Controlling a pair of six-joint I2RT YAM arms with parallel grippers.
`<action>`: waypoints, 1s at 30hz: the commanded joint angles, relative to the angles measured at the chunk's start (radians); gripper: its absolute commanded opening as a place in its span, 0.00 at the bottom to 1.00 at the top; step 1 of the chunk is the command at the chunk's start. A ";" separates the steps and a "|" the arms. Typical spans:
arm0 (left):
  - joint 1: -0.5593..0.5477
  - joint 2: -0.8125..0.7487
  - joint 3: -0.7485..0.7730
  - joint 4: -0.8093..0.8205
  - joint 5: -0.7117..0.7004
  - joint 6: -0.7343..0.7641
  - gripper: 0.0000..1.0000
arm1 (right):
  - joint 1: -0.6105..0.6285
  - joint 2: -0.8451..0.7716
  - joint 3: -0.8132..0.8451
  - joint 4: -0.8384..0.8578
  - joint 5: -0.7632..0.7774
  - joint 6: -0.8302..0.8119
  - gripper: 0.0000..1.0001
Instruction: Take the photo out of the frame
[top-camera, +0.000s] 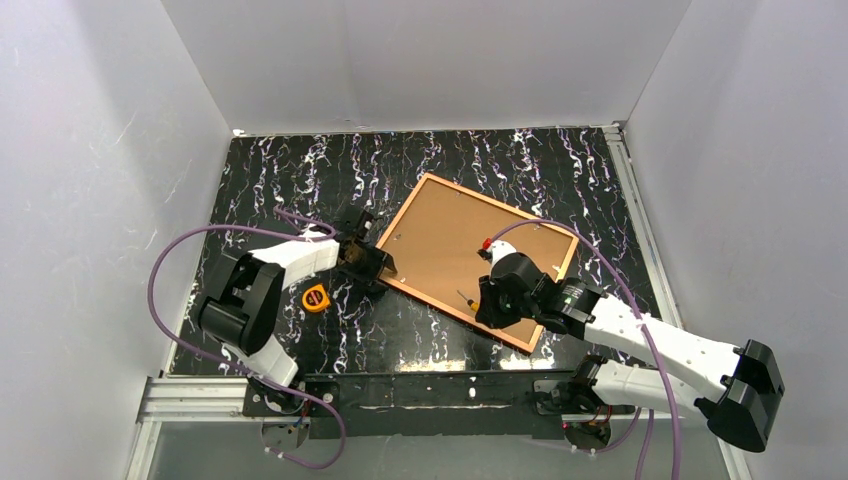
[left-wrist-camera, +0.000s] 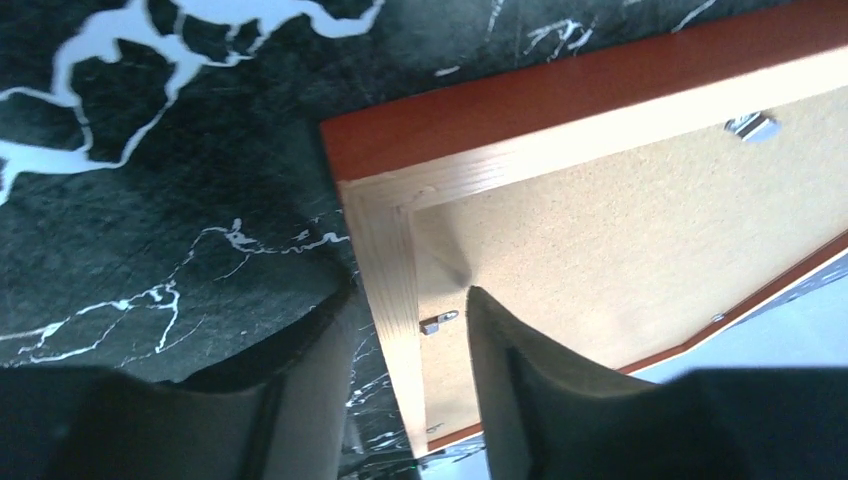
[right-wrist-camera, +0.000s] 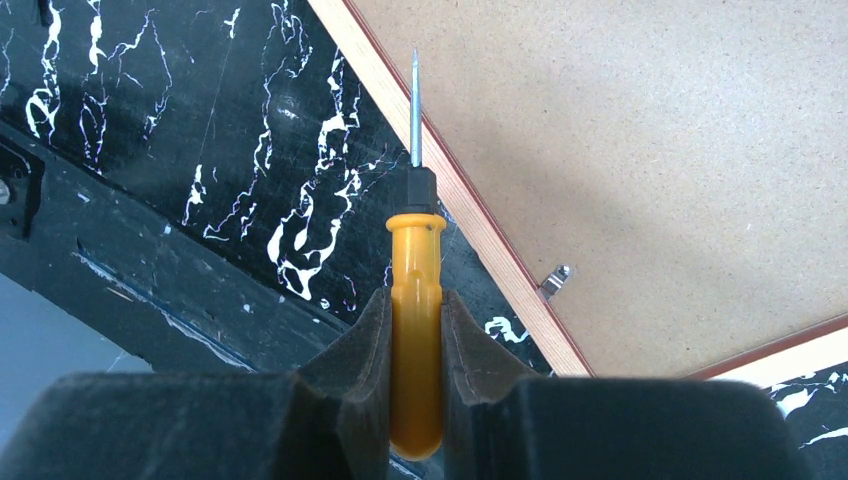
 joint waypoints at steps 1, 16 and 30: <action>-0.022 0.055 -0.062 -0.042 -0.109 -0.006 0.37 | -0.006 -0.012 -0.003 0.016 -0.001 0.001 0.01; 0.108 0.216 0.191 -0.124 0.110 0.689 0.00 | -0.009 0.276 0.119 0.121 -0.059 -0.108 0.01; 0.162 0.395 0.346 -0.089 0.394 0.803 0.00 | -0.033 0.598 0.376 0.203 -0.052 -0.095 0.01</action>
